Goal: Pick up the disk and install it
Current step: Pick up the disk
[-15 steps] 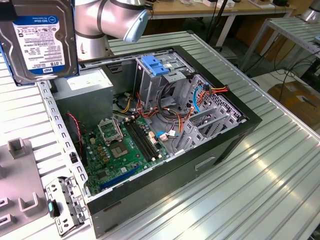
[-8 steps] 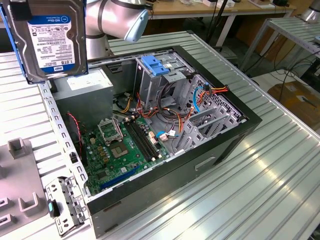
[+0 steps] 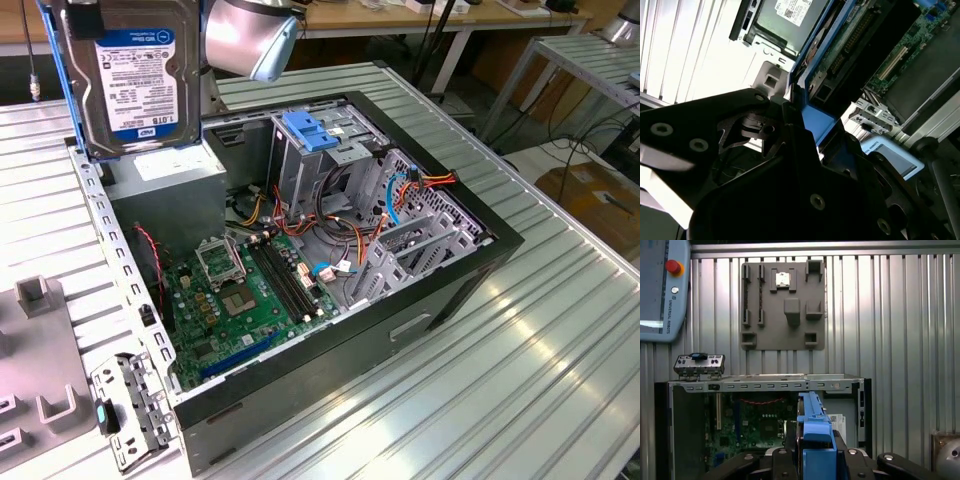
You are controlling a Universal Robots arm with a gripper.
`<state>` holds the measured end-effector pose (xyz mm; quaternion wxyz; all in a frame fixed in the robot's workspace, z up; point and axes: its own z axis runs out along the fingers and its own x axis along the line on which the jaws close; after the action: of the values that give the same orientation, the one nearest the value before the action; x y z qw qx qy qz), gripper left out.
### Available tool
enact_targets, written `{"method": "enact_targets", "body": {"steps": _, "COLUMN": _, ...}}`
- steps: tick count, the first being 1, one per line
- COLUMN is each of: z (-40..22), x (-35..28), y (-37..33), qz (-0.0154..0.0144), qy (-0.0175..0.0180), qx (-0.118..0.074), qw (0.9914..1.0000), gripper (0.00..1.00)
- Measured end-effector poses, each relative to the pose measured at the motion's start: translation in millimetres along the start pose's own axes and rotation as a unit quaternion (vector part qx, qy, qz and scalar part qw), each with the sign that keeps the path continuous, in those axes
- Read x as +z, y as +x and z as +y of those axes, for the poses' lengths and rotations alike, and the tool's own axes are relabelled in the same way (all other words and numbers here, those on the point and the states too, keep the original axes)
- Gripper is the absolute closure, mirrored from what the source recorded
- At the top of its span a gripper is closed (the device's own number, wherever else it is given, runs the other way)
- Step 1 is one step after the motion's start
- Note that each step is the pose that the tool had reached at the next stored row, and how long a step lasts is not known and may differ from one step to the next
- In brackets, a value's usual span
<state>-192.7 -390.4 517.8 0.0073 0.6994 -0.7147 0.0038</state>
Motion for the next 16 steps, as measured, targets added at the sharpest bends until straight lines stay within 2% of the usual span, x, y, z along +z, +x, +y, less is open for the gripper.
{"method": "enact_targets", "body": {"steps": 3, "z": -10.4, "x": -0.1, "y": 0.2, "qz": 0.0, "qy": 0.0, "qx": 0.0, "qw": 1.0, "gripper": 0.63}}
{"method": "enact_targets", "body": {"steps": 6, "z": -26.7, "x": -0.1, "y": 0.2, "qz": 0.0, "qy": 0.0, "qx": 0.0, "qw": 1.0, "gripper": 0.63}}
{"method": "enact_targets", "body": {"steps": 16, "z": -54.5, "x": -0.3, "y": 0.4, "qz": 0.0, "qy": 0.0, "qx": 0.0, "qw": 1.0, "gripper": 0.63}}
